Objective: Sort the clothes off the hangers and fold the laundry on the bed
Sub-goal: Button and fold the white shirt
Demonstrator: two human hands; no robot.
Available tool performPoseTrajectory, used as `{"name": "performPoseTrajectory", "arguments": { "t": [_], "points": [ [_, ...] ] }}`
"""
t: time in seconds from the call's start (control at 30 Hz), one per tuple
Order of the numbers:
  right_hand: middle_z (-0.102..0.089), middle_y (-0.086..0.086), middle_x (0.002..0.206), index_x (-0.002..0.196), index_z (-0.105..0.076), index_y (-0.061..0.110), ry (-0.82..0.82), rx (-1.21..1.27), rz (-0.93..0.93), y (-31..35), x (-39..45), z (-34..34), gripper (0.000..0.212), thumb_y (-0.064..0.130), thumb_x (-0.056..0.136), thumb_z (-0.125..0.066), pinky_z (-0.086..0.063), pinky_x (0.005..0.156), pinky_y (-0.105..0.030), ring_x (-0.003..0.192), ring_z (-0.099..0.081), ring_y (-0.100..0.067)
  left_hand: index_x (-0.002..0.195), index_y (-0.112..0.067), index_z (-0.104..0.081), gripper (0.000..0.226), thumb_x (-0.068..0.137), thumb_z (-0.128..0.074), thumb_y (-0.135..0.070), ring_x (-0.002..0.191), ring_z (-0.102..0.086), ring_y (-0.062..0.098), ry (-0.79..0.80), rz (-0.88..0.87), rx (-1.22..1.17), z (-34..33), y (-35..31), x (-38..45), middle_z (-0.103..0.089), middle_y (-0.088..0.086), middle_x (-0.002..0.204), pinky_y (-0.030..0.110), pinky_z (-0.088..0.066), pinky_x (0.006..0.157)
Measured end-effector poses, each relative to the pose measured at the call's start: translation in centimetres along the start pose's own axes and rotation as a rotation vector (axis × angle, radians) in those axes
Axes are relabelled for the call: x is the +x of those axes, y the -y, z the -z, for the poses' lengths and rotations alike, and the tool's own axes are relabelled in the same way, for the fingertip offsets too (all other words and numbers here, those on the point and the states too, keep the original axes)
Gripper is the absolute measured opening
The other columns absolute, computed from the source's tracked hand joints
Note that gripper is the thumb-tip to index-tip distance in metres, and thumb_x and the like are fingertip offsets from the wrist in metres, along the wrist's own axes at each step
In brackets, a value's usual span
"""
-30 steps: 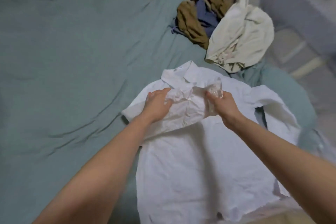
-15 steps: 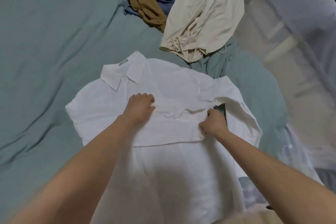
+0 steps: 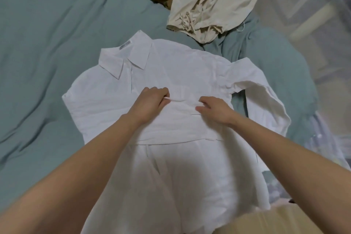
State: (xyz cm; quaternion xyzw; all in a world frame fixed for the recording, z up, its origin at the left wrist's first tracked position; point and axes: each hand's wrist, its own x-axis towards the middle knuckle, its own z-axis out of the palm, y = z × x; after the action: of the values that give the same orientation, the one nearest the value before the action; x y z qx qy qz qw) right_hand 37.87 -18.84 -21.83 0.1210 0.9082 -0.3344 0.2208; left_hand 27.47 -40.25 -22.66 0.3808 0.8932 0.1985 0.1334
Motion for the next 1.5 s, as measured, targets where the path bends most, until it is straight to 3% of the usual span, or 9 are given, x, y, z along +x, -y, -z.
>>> {"name": "performPoseTrajectory", "arguments": {
  "t": [0.17,0.37,0.57,0.8,0.97,1.17,1.27,1.37,1.5],
  "points": [
    [-0.04,0.006,0.063,0.063,-0.036,0.022,-0.032,0.012,-0.053,-2.1,-2.0,0.9,0.037,0.026,0.091,-0.061,-0.026,0.06,-0.032,0.063,-0.039,-0.014,0.088,-0.015,-0.056,0.017,0.1,-0.046,-0.024,0.073,-0.048,0.02,-0.035,-0.104,0.087,-1.1,0.1,0.1,-0.057,-0.003,0.077,0.027,-0.019,0.07],
    [-0.058,-0.005,0.1,0.098,-0.052,0.015,-0.17,-0.603,-0.02,-0.2,-1.9,-0.4,0.011,0.022,0.093,-0.045,-0.029,0.075,-0.034,0.094,-0.05,-0.027,0.108,-0.018,-0.06,0.016,0.097,-0.051,-0.025,0.098,-0.05,0.019,-0.129,-0.073,0.079,-0.9,2.0,-1.4,-0.058,-0.004,0.101,0.029,-0.022,0.091],
    [-0.058,-0.011,0.104,0.109,-0.056,0.006,-0.228,-0.188,0.3,13.0,3.8,-5.4,0.023,0.024,0.096,-0.049,-0.04,0.081,-0.037,0.097,-0.051,-0.029,0.109,-0.017,-0.063,0.023,0.092,-0.05,-0.007,0.102,-0.051,0.029,-0.363,0.25,0.122,4.8,10.7,-7.0,-0.062,0.004,0.108,0.035,-0.026,0.087],
    [-0.057,-0.012,0.116,0.12,-0.051,0.007,-0.15,-0.213,0.369,23.9,10.4,-13.0,0.033,0.031,0.099,-0.045,-0.037,0.088,-0.037,0.107,-0.05,-0.031,0.129,-0.009,-0.057,0.035,0.096,-0.046,-0.004,0.124,-0.049,0.028,-0.102,0.345,-0.027,8.0,19.7,-11.8,-0.054,0.009,0.134,0.025,-0.031,0.097],
    [-0.059,-0.01,0.083,0.076,-0.05,0.011,-0.105,-0.121,0.301,25.3,12.4,-14.6,0.022,0.02,0.095,-0.049,-0.038,0.068,-0.036,0.088,-0.056,-0.034,0.111,-0.007,-0.061,0.023,0.098,-0.051,-0.022,0.106,-0.054,0.032,0.006,0.364,-0.001,8.3,22.4,-9.8,-0.057,0.015,0.113,0.037,-0.043,0.089],
    [-0.064,-0.013,0.088,0.092,-0.056,0.004,-0.163,-0.174,0.319,24.6,13.5,-14.9,0.013,0.005,0.086,-0.045,-0.047,0.074,-0.042,0.083,-0.056,-0.032,0.11,-0.005,-0.057,0.024,0.087,-0.062,-0.009,0.096,-0.056,0.028,-0.454,0.595,-0.284,6.0,22.1,-10.9,-0.046,0.013,0.119,0.036,-0.045,0.091],
    [-0.059,-0.005,0.084,0.097,-0.054,0.007,-0.118,-0.195,0.359,25.1,13.8,-15.0,0.012,0.016,0.091,-0.051,-0.045,0.071,-0.039,0.08,-0.052,-0.028,0.104,-0.017,-0.054,0.034,0.08,-0.073,-0.033,0.093,-0.055,0.014,-0.449,0.516,-0.425,4.3,19.4,-15.5,-0.048,-0.001,0.11,0.033,-0.048,0.084],
    [-0.053,0.0,0.078,0.098,-0.056,0.006,-0.116,-0.171,0.396,26.0,14.4,-15.1,0.014,0.018,0.091,-0.053,-0.041,0.069,-0.037,0.076,-0.048,-0.024,0.094,-0.025,-0.054,0.044,0.069,-0.071,-0.057,0.088,-0.055,0.012,-0.297,0.293,-0.186,2.8,15.9,-20.0,-0.052,-0.011,0.098,0.028,-0.045,0.072],
    [-0.048,-0.002,0.067,0.077,-0.047,0.009,-0.118,-0.102,0.411,27.0,14.7,-16.1,0.017,0.015,0.091,-0.054,-0.033,0.062,-0.036,0.068,-0.045,-0.025,0.09,-0.022,-0.06,0.02,0.072,-0.06,-0.032,0.078,-0.058,0.018,-0.195,0.055,0.008,1.4,15.1,-20.5,-0.058,-0.006,0.09,0.03,-0.042,0.065]
  ]
}}
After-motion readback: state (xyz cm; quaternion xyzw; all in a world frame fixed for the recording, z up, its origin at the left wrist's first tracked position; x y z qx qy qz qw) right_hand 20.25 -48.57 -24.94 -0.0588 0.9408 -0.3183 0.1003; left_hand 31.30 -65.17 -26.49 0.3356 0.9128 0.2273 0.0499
